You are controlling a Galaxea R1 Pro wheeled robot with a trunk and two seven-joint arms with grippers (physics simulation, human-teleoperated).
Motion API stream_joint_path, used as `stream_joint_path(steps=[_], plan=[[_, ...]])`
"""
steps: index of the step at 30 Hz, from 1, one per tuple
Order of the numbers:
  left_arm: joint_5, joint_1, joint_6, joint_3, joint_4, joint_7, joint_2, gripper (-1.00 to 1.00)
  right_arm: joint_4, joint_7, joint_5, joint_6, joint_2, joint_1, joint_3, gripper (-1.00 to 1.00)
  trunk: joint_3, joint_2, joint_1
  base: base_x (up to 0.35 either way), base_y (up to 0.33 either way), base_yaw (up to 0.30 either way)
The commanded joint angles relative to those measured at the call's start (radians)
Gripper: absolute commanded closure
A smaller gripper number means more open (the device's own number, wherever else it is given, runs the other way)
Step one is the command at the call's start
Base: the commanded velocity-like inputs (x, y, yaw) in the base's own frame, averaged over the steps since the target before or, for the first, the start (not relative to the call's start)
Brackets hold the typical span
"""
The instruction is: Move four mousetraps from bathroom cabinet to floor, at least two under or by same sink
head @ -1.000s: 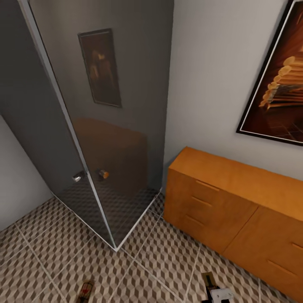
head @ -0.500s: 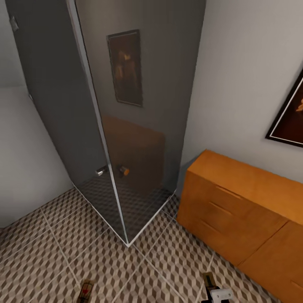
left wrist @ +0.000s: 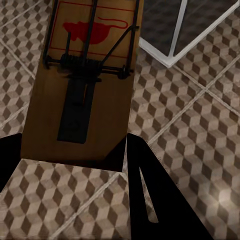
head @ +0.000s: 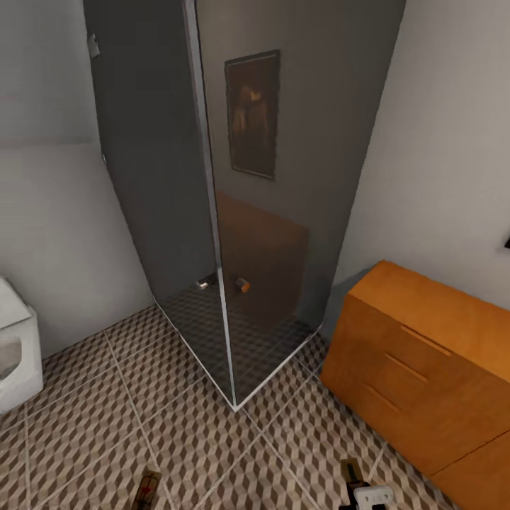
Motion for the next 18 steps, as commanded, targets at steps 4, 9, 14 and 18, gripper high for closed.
stream_joint_path(steps=[4,9,14,18], plan=[[-0.002,-0.002,-0.004,-0.008,0.003,0.01,-0.001,1.0,-0.001,-0.006,-0.005,-0.002,-0.001,-0.001,0.008,1.0,-0.002,-0.002,0.001,0.0,0.0,0.287],[-0.002,-0.002,-0.004,-0.008,0.003,0.01,-0.001,1.0,-0.001,-0.006,-0.005,-0.001,-0.001,-0.001,0.008,1.0,-0.002,-0.002,0.001,0.0,0.029,0.287],[-0.002,-0.002,-0.004,-0.008,0.003,0.01,-0.001,1.0,0.0,-0.006,-0.005,0.0,0.0,-0.001,0.008,1.0,-0.002,-0.002,0.001,0.0,0.218,0.287],[-0.002,-0.002,-0.004,-0.008,0.003,0.01,-0.001,1.0,0.0,-0.006,-0.005,0.0,0.001,-0.001,0.008,1.0,-0.002,-0.002,0.001,0.0,0.273,0.287]])
